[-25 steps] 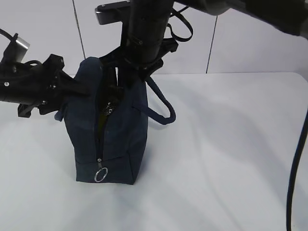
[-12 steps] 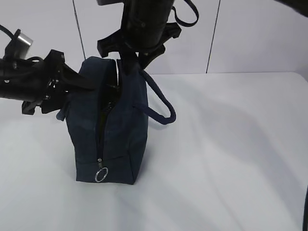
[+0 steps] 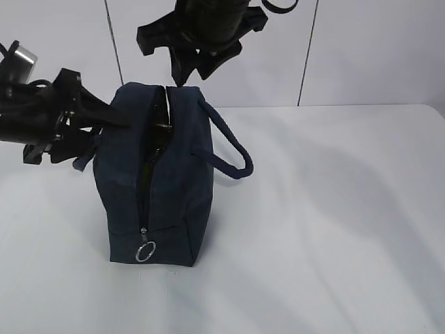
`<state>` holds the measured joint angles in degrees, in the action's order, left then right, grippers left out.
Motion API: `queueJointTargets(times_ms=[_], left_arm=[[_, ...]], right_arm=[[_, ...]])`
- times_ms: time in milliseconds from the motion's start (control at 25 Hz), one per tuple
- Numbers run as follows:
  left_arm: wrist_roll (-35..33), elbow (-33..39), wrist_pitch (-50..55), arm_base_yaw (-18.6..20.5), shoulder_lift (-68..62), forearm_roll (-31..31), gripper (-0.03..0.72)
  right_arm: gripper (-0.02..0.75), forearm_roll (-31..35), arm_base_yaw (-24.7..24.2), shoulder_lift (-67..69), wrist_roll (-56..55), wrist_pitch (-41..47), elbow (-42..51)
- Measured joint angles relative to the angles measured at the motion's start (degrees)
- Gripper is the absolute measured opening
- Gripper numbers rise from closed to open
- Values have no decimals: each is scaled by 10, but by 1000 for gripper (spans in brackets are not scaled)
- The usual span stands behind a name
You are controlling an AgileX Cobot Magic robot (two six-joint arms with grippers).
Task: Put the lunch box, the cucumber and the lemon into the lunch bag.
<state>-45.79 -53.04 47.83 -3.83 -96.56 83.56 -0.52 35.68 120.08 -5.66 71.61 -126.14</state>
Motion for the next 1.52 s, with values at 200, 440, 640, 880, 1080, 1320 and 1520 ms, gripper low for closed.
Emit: queueJointTargets(times_ms=[200, 440, 640, 880, 1080, 1320, 1520], left_arm=[[-3, 0, 37, 19, 0, -2, 484], [-3, 0, 89, 44, 0, -5, 491], [-11, 0, 114, 66, 0, -5, 491], [-18, -27, 151, 83, 0, -11, 491], [-18, -86, 184, 83, 0, -50, 482], [9, -140, 198, 83, 0, -158, 410], [77, -189, 202, 83, 14, -302, 389]], right_arm=[[283, 12, 0, -4, 3, 0, 0], [283, 20, 0, -4, 12, 0, 0], [282, 37, 0, -5, 25, 0, 0], [282, 43, 0, -23, 39, 1, 0], [282, 45, 0, -47, 42, 2, 0], [282, 45, 0, -71, 43, 3, 0], [282, 62, 0, -90, 43, 4, 0]])
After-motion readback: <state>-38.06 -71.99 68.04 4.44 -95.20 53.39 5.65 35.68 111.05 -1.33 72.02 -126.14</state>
